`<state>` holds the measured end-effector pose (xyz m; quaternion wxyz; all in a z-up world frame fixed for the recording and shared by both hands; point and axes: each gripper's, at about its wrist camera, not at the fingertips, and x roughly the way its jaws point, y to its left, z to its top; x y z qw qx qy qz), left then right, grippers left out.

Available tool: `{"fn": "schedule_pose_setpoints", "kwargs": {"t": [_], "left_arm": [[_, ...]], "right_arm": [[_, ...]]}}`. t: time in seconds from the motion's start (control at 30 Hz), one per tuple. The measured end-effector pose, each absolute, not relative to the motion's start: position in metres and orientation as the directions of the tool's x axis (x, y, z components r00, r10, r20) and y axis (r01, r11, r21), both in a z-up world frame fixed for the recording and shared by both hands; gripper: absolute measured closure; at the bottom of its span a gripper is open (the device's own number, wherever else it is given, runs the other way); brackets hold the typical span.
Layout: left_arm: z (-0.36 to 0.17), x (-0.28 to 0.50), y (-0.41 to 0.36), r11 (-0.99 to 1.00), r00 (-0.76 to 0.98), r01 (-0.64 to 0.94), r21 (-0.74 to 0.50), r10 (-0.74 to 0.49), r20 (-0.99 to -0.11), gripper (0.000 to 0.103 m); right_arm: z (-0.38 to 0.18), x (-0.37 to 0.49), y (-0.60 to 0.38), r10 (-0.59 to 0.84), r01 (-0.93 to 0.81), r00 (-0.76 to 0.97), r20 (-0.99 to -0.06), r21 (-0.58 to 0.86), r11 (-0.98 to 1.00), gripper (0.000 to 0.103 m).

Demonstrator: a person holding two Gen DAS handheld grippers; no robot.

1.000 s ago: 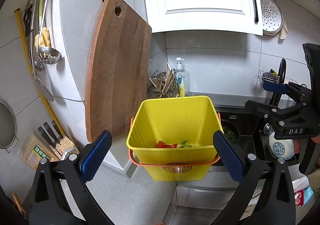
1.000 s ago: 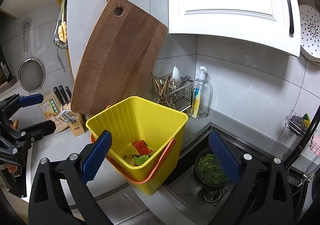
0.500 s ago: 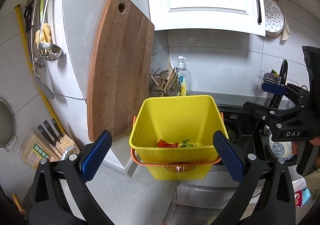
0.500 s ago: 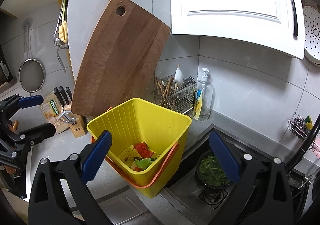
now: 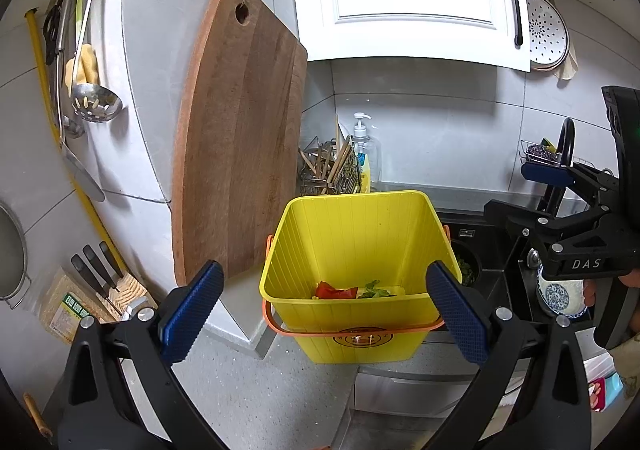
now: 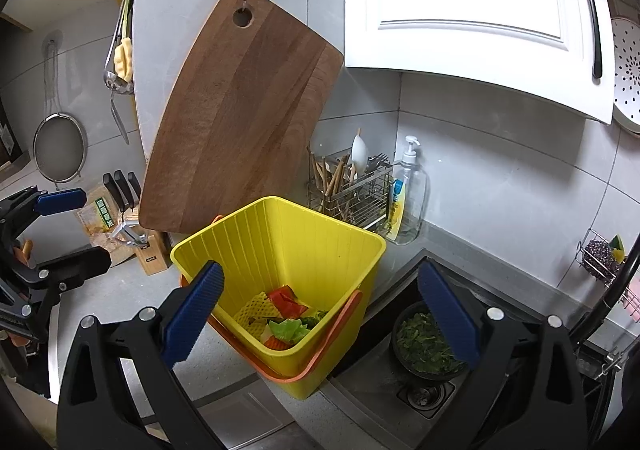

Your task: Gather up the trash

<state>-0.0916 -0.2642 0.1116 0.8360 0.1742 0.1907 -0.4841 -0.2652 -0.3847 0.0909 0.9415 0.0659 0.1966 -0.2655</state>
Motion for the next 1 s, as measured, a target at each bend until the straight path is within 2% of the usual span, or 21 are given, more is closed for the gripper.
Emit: {"fn": "schedule_pose_setpoints", "kwargs": {"t": [1.0], "left_arm": [[0.109,-0.089,-0.260,0.470,0.450,0.878,0.090,-0.745,-0.492,0.004]], "right_arm": [[0.092,-0.253,-0.380,-0.469,0.519,0.781,-0.413,0.011,0.855,0.008]]}}
